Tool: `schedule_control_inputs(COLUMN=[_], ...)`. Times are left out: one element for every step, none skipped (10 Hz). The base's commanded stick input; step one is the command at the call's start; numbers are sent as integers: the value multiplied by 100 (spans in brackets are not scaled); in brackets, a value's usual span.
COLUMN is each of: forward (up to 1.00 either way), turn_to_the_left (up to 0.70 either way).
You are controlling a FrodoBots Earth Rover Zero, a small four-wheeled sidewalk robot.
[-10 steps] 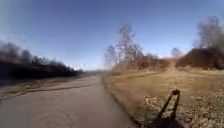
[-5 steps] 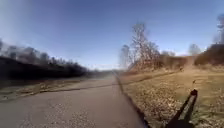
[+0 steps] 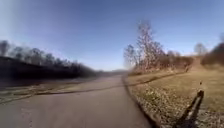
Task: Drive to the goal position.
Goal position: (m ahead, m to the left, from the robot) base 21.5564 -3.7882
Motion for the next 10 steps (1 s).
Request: schedule_control_inputs(forward=[85,85,85,85,85,85,85,85,85,85], turn_to_the_left=[0,0,0,0,0,0,0,0,19,34])
